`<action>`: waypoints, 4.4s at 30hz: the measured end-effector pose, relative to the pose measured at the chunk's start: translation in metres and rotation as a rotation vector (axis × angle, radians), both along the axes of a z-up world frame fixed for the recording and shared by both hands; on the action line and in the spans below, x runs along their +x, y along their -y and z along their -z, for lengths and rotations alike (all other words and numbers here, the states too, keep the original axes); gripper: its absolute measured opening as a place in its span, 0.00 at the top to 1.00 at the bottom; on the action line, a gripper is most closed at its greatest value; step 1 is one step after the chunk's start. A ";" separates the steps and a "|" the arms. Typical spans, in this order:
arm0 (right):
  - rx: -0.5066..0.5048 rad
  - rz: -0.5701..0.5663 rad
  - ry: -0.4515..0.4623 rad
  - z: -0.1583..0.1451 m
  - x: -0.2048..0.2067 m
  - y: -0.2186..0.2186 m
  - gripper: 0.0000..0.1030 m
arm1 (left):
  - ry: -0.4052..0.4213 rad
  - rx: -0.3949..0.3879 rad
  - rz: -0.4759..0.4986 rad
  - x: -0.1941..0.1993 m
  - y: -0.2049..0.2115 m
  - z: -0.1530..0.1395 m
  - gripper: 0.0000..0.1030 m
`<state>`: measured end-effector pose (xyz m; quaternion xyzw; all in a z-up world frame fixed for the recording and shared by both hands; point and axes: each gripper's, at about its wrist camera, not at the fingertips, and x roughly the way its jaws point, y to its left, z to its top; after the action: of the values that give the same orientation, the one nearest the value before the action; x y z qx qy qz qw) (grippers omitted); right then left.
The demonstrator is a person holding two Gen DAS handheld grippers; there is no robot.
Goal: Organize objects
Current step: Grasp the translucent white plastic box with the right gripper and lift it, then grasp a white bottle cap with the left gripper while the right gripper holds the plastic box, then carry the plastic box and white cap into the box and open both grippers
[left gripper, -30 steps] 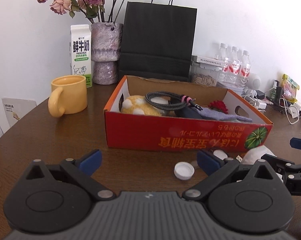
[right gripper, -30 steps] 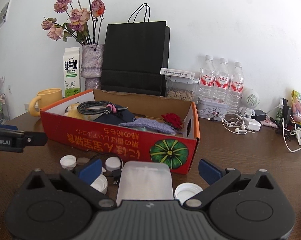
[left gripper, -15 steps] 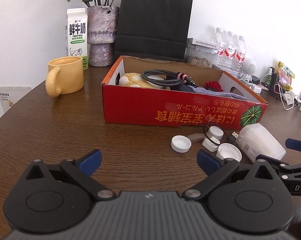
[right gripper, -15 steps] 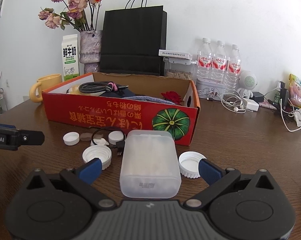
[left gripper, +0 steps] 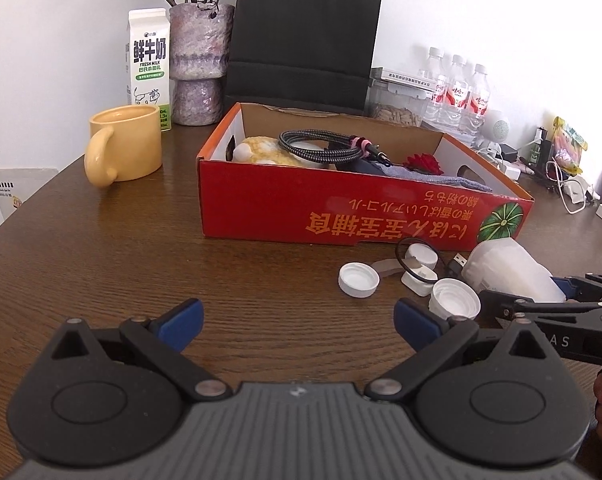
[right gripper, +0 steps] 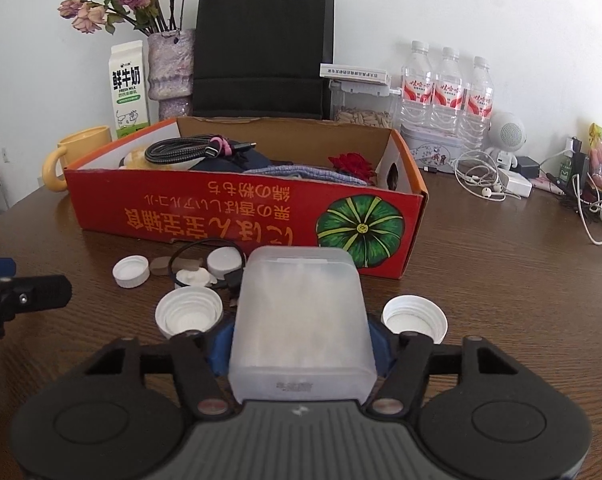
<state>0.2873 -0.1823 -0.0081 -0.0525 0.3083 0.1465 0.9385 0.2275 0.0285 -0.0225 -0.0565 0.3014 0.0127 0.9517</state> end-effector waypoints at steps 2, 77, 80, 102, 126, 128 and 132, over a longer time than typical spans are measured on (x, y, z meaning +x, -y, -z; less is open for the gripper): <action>0.006 0.006 -0.011 0.001 0.003 0.001 0.38 | -0.002 -0.001 0.000 0.000 0.000 0.000 0.00; 0.088 -0.010 0.327 -0.069 0.001 -0.012 0.38 | 0.271 0.039 0.026 0.053 0.035 -0.075 0.72; 0.090 -0.004 0.336 -0.075 0.020 -0.022 0.38 | 0.287 0.008 0.003 0.068 0.030 -0.082 0.72; 0.107 0.032 0.219 -0.053 0.130 -0.031 0.38 | 0.235 0.013 -0.037 0.163 0.015 -0.067 0.72; 0.105 0.018 0.221 -0.048 0.123 -0.027 0.00 | 0.245 0.026 -0.113 0.158 0.010 -0.061 0.00; 0.104 0.018 0.234 -0.050 0.119 -0.026 0.00 | 0.255 0.020 -0.117 0.153 0.011 -0.063 0.00; 0.099 0.012 0.264 -0.056 0.109 -0.024 0.00 | 0.281 0.001 -0.101 0.140 0.013 -0.070 0.00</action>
<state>0.3963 -0.1581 0.0478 -0.0232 0.1749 0.1477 0.9732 0.3676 0.0154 0.0471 -0.0722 0.1618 0.0530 0.9827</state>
